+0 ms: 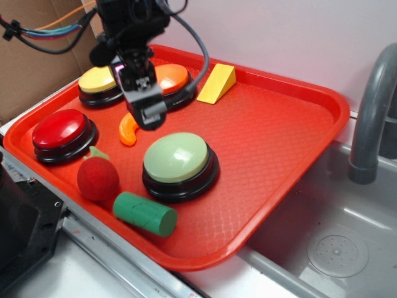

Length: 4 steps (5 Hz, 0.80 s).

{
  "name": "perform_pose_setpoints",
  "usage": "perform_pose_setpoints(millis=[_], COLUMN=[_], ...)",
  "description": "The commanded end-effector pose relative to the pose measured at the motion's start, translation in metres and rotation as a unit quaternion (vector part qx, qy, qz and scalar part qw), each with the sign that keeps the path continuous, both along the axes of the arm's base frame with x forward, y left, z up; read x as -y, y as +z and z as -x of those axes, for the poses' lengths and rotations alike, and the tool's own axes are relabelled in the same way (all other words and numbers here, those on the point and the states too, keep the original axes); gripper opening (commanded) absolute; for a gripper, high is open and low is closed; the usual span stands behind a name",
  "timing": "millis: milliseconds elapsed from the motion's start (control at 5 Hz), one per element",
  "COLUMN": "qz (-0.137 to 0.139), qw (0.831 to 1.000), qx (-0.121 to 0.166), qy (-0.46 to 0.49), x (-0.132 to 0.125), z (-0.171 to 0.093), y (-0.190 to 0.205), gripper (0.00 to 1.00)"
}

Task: Push the green button.

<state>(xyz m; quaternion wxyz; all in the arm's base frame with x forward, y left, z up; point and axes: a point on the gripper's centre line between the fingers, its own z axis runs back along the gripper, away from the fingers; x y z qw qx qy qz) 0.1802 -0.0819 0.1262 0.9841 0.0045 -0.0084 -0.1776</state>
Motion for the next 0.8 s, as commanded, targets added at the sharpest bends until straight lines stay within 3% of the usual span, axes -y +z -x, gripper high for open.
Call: perform_pose_setpoints(millis=[0, 400, 600], qz=[0.021, 0.022, 0.045], qw=[0.999, 0.998, 0.995], qx=[0.023, 0.02, 0.027], qy=[0.032, 0.062, 0.084], x=[-0.009, -0.019, -0.019], z=[0.005, 0.018, 0.023], y=[0.022, 0.033, 0.04], gripper=[1.0, 1.0, 1.0])
